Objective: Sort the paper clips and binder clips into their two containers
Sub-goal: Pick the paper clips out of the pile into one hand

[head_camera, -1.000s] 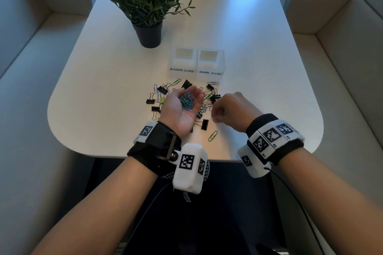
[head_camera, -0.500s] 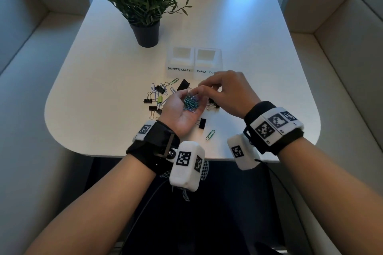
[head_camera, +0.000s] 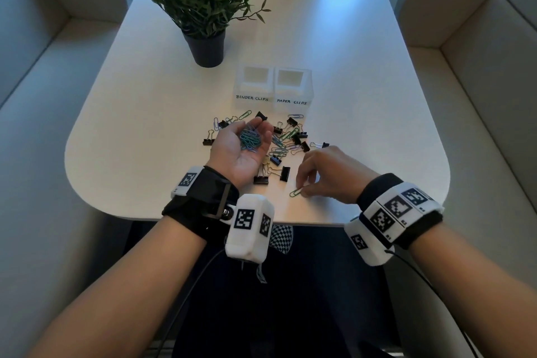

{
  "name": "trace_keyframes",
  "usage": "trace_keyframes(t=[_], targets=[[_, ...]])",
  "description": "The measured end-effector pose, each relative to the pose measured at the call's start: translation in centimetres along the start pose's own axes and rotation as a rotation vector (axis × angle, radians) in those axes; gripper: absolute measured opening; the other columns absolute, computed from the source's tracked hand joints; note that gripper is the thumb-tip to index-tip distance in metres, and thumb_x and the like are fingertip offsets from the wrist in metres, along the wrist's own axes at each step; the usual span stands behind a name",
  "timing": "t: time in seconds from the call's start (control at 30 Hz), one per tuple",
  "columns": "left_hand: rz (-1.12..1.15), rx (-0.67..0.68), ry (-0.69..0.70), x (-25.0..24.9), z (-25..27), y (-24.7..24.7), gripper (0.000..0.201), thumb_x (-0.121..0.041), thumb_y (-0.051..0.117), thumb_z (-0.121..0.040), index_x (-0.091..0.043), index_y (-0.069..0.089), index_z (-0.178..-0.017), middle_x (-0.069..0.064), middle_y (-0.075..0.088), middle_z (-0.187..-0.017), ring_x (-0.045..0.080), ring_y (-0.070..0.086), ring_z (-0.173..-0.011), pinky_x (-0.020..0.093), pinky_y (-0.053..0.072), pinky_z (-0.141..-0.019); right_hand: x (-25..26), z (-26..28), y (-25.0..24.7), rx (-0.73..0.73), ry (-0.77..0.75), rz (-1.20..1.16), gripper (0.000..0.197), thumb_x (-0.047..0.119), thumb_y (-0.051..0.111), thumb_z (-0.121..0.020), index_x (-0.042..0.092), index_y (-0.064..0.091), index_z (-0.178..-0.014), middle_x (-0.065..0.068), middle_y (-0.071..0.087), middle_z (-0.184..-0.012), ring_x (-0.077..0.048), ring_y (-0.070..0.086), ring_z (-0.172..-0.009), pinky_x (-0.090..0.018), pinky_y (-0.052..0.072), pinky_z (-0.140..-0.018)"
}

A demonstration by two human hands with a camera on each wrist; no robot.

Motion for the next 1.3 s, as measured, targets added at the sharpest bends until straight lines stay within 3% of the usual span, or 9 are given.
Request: trace_keyframes(t=[0.07, 0.2, 0.37, 0.47, 0.6, 0.73, 0.87, 1.17, 1.3], targets=[[0.001, 0.007, 0.003, 0.1, 0.1, 0.1, 0.031, -0.02, 0.038, -0.099, 0.0, 0.058, -0.087, 0.015, 0.06, -0.086, 0.022, 0.061, -0.08, 0.025, 0.056, -0.069, -0.3, -0.1, 0.1, 0.014, 0.006, 0.008, 0.006, 0.018, 0.075, -0.077, 0.017, 0.075, -0.083, 0.003, 0.065, -0.083, -0.01, 0.059, -0.077, -0.025, 0.051, -0.075], [-0.011, 0.008, 0.0, 0.6, 0.2, 0.1, 0.031, -0.019, 0.037, -0.099, 0.0, 0.058, -0.086, 0.013, 0.059, -0.086, 0.022, 0.06, -0.08, 0.027, 0.051, -0.081, -0.5, 0.0, -0.7, 0.004, 0.011, 0.012, 0.008, 0.013, 0.069, -0.082, 0.016, 0.069, -0.075, 0.006, 0.065, -0.072, -0.003, 0.057, -0.066, -0.005, 0.039, -0.062], [-0.105, 0.009, -0.026, 1.7, 0.1, 0.3, 0.033, -0.02, 0.036, -0.099, -0.002, 0.058, -0.083, 0.013, 0.059, -0.082, 0.022, 0.06, -0.077, 0.03, 0.05, -0.078, 0.0, -0.8, -5.2, -0.371, 0.019, -0.292, 0.007, 0.014, 0.073, -0.079, 0.018, 0.07, -0.075, 0.014, 0.064, -0.062, 0.007, 0.058, -0.055, -0.002, 0.041, -0.058], [-0.064, 0.019, -0.039, 2.4, 0.1, 0.7, 0.031, -0.019, 0.037, -0.099, 0.0, 0.056, -0.084, 0.013, 0.058, -0.081, 0.022, 0.058, -0.075, 0.032, 0.051, -0.077, 1.4, -2.0, -6.2, -0.429, -0.019, -0.294, 0.005, 0.022, 0.074, -0.079, 0.018, 0.074, -0.081, 0.009, 0.069, -0.069, 0.002, 0.062, -0.063, -0.005, 0.046, -0.062], [-0.016, 0.006, -0.016, 1.4, 0.1, 0.4, 0.031, -0.018, 0.036, -0.099, 0.001, 0.058, -0.086, 0.016, 0.06, -0.085, 0.024, 0.062, -0.077, 0.028, 0.055, -0.075, -0.7, -3.1, -6.1, -0.5, 0.069, -0.164, 0.014, 0.014, 0.067, -0.083, 0.017, 0.075, -0.093, 0.005, 0.067, -0.083, -0.002, 0.059, -0.07, -0.006, 0.042, -0.065], [-0.01, -0.013, -0.01, 0.7, 0.4, 0.2, 0.031, -0.018, 0.038, -0.099, 0.0, 0.058, -0.085, 0.015, 0.06, -0.085, 0.023, 0.061, -0.078, 0.027, 0.054, -0.076, -1.8, -3.3, -3.3, -0.346, 0.036, 0.017, 0.026, 0.008, 0.068, -0.084, 0.016, 0.072, -0.108, -0.006, 0.064, -0.101, -0.018, 0.06, -0.082, -0.029, 0.052, -0.079], [-0.009, -0.019, -0.011, 0.7, 0.5, 0.0, 0.031, -0.02, 0.039, -0.099, 0.0, 0.059, -0.087, 0.015, 0.06, -0.086, 0.023, 0.061, -0.081, 0.029, 0.053, -0.081, -2.6, -2.9, -3.3, -0.378, 0.033, 0.016, 0.025, 0.007, 0.068, -0.083, 0.014, 0.073, -0.107, -0.007, 0.063, -0.101, -0.02, 0.06, -0.082, -0.024, 0.046, -0.077], [-0.001, -0.007, -0.027, 1.1, 0.5, 0.1, 0.033, -0.021, 0.037, -0.1, 0.001, 0.059, -0.087, 0.013, 0.059, -0.085, 0.023, 0.061, -0.078, 0.028, 0.053, -0.08, -5.9, -1.3, -4.2, -0.441, 0.139, 0.023, 0.027, 0.013, 0.07, -0.082, 0.013, 0.07, -0.109, -0.009, 0.059, -0.104, -0.027, 0.059, -0.093, -0.039, 0.051, -0.086], [-0.005, -0.006, -0.025, 1.2, 0.6, 0.3, 0.032, -0.02, 0.037, -0.099, 0.001, 0.058, -0.087, 0.014, 0.059, -0.084, 0.024, 0.061, -0.077, 0.028, 0.051, -0.085, -4.4, -1.7, -4.2, -0.461, 0.061, 0.032, 0.024, 0.016, 0.068, -0.084, 0.013, 0.071, -0.108, -0.009, 0.06, -0.106, -0.023, 0.056, -0.096, -0.033, 0.049, -0.085]])
Point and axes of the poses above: each hand's wrist, its own z-axis away from the middle knuckle, its own y-axis out of the palm, x = y × z, the point moved 6 cm from there along -z, towards the middle knuckle
